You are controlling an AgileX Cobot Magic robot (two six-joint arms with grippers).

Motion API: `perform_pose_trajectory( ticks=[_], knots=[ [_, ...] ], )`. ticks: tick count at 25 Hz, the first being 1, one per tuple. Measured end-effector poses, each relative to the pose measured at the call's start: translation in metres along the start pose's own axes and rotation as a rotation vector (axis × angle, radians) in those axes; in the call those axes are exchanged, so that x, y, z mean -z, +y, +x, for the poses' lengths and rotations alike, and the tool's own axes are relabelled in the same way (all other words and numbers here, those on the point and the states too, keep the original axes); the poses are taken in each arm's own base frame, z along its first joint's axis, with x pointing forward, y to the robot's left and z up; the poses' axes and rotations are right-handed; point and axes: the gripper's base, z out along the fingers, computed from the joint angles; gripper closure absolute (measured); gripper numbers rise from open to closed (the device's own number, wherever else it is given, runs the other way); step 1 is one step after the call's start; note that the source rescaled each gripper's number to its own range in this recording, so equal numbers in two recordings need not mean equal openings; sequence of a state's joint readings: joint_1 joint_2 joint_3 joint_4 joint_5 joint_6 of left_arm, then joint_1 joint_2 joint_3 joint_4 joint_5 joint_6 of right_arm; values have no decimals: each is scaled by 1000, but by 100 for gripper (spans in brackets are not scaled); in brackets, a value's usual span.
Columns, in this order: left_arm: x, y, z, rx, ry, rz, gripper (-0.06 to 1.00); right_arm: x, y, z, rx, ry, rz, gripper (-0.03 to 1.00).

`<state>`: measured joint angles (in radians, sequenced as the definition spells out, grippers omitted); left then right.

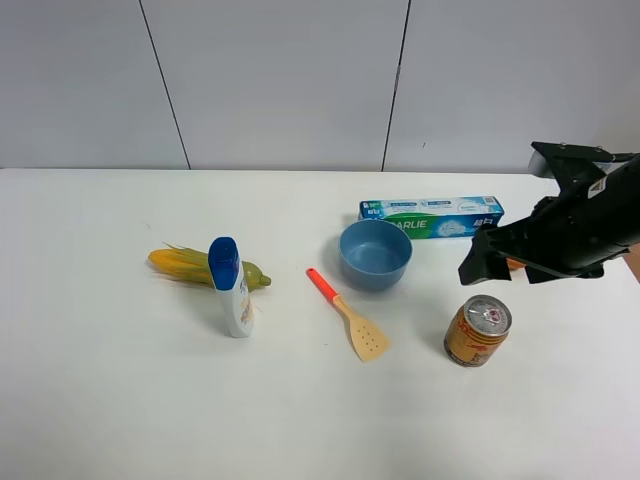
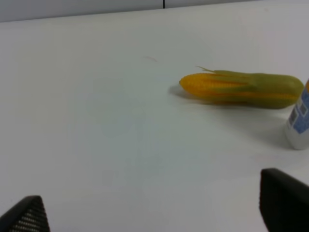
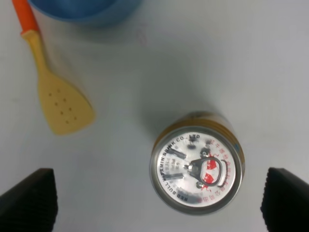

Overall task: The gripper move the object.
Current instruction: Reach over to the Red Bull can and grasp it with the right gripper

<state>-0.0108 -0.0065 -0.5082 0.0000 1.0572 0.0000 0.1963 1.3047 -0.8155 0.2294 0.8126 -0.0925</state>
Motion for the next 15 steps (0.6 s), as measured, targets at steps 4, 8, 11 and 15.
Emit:
perform_pose_trajectory(
  ticks=[4,8,11,15],
  knots=[
    [0,0,0,0,0,0,-6,-12,-5,2,23,71,36,23],
    [0,0,0,0,0,0,-6,-27,-9,2,21,140,49,23],
    [0,0,0,0,0,0,-6,-39,-11,2,17,186,53,23],
    [0,0,0,0,0,0,-6,-51,-13,1,11,216,58,23]
  ],
)
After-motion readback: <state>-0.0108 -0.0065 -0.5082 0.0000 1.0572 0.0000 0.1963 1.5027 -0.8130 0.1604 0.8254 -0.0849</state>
